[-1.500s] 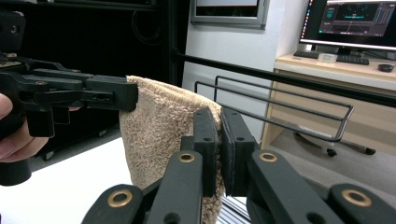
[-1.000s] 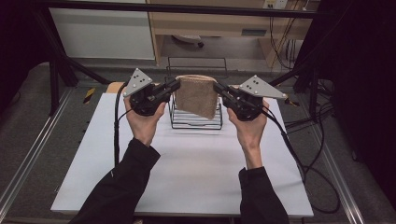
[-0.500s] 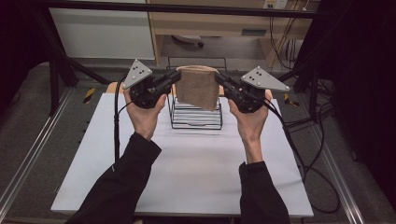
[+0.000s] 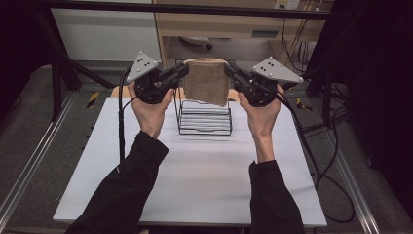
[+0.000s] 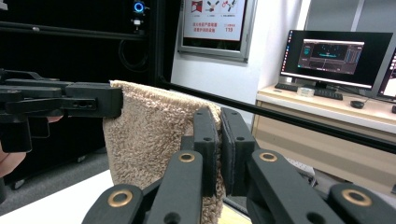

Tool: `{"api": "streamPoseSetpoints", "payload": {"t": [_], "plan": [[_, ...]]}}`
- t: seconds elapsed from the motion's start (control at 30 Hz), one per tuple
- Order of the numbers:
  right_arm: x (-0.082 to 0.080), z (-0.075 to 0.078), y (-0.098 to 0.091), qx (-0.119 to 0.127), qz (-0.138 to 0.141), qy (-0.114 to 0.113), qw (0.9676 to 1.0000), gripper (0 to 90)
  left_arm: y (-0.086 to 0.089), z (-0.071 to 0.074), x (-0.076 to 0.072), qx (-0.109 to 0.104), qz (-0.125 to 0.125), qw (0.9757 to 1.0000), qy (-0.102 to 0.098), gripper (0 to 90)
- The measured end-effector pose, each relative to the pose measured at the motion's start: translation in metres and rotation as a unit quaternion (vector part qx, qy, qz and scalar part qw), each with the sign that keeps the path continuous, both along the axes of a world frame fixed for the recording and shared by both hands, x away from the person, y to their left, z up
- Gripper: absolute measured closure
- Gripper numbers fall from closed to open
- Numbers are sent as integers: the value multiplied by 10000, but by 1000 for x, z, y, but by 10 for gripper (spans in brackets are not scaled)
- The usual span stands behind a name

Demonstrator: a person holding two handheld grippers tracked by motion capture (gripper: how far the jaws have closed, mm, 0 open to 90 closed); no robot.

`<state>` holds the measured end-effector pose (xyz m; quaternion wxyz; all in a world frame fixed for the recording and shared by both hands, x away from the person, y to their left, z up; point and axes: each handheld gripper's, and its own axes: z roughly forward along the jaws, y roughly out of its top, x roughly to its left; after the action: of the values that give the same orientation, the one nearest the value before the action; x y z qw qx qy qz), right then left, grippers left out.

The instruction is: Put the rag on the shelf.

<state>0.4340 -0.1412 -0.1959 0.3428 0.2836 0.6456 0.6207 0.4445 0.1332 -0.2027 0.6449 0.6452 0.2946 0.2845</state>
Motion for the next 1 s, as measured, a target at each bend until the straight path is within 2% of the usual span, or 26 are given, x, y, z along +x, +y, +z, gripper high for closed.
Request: {"api": "streamPoseSetpoints", "payload": {"t": [0.4, 1.0], "plan": [[12, 15, 3, 81, -13, -107, 9999, 861, 0, 17, 6, 35, 96, 9999, -139, 829], [33, 24, 6, 113, -66, -130, 9998, 860, -2, 30, 26, 86, 294, 9995, -98, 829]]}}
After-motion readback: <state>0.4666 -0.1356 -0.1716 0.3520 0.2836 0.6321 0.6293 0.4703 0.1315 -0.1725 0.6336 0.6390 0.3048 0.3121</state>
